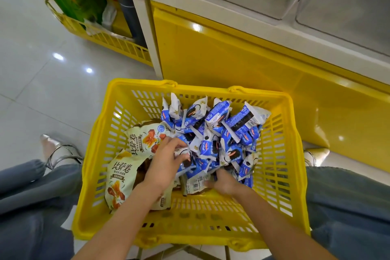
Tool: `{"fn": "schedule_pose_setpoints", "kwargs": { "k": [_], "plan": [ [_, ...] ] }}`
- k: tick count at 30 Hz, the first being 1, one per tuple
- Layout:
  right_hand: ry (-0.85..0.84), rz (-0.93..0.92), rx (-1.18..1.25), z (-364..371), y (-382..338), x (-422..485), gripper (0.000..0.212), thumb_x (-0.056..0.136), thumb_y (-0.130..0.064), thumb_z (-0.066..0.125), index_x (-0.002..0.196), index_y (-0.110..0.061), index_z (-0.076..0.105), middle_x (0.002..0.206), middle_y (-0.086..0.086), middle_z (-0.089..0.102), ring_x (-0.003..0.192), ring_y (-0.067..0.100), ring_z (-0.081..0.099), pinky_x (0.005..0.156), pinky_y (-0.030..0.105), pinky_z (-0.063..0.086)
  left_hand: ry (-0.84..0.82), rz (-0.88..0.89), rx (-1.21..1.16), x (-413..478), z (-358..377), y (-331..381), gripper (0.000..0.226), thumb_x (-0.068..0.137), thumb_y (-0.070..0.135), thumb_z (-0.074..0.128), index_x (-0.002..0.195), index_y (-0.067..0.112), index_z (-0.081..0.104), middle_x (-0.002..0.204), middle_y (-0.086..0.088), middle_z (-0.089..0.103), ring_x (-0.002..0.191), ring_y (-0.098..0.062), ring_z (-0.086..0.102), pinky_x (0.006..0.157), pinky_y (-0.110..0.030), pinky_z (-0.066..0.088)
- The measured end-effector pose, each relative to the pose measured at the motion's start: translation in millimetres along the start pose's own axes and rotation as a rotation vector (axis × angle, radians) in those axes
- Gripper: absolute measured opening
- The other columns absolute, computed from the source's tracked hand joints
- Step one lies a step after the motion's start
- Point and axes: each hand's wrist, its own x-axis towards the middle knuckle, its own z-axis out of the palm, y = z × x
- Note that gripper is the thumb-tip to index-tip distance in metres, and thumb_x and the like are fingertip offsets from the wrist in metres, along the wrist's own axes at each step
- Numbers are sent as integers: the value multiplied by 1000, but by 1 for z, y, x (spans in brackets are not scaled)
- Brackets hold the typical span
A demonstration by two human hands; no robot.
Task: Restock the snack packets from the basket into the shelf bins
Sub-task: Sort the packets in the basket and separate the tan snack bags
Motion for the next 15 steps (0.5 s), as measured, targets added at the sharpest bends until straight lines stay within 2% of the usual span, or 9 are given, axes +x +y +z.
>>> {"fn": "schedule_pose_setpoints", "kwargs": {
  "k": [4,6,7,9,10,11,13,15],
  "plan": [
    [-45,31,84,-1,-2,7,40,87,-23,66,122,-7,56,127,7,58,118,23,54,90,27,44,107,17,-36,4,-7,2,19,85,16,65,100,27,59,103,9,49,90,9,47,85,-12,37],
    [-101,63,100,2,1,8,45,84,-24,69,124,-8,55,128,7,58,115,20,55,94,26,46,95,14,-18,5,-7,2,18,86,15,64,101,24,60,102,7,49,88,7,49,80,-9,36],
    [-128,71,135,4,3,6,47,83,-23,70,125,-9,53,130,5,56,113,17,54,90,19,47,85,8,-18,6,-7,2,17,86,14,63,100,22,60,103,6,49,88,3,49,80,-11,36],
    [-151,106,247,7,8,1,51,83,-22,70,128,-11,50,132,2,53,107,9,51,72,4,46,67,2,-17,6,-6,2,15,86,13,63,99,21,60,103,3,49,91,-6,51,82,-18,39],
    [-159,129,308,8,11,-1,52,82,-23,71,129,-12,49,133,2,53,104,8,51,66,2,46,60,2,-14,6,-5,2,15,86,13,63,98,21,59,103,3,49,92,-9,52,83,-20,41],
    [-173,154,346,8,13,-1,54,81,-24,72,129,-12,49,134,2,52,103,7,51,66,4,47,56,2,-12,6,-5,2,16,86,12,63,96,23,58,103,3,48,93,-10,52,84,-22,42],
    [-199,195,382,8,12,0,59,80,-27,73,131,-13,47,136,1,52,105,9,52,80,12,47,50,4,-11,5,-3,1,18,86,12,63,94,26,55,101,3,47,94,-12,52,85,-24,43],
    [-199,240,470,11,10,2,62,79,-25,74,132,-13,45,133,4,56,113,16,56,99,31,46,47,7,-6,5,-3,1,16,87,11,62,96,23,56,100,3,46,94,-13,52,85,-24,43]
  ]
}}
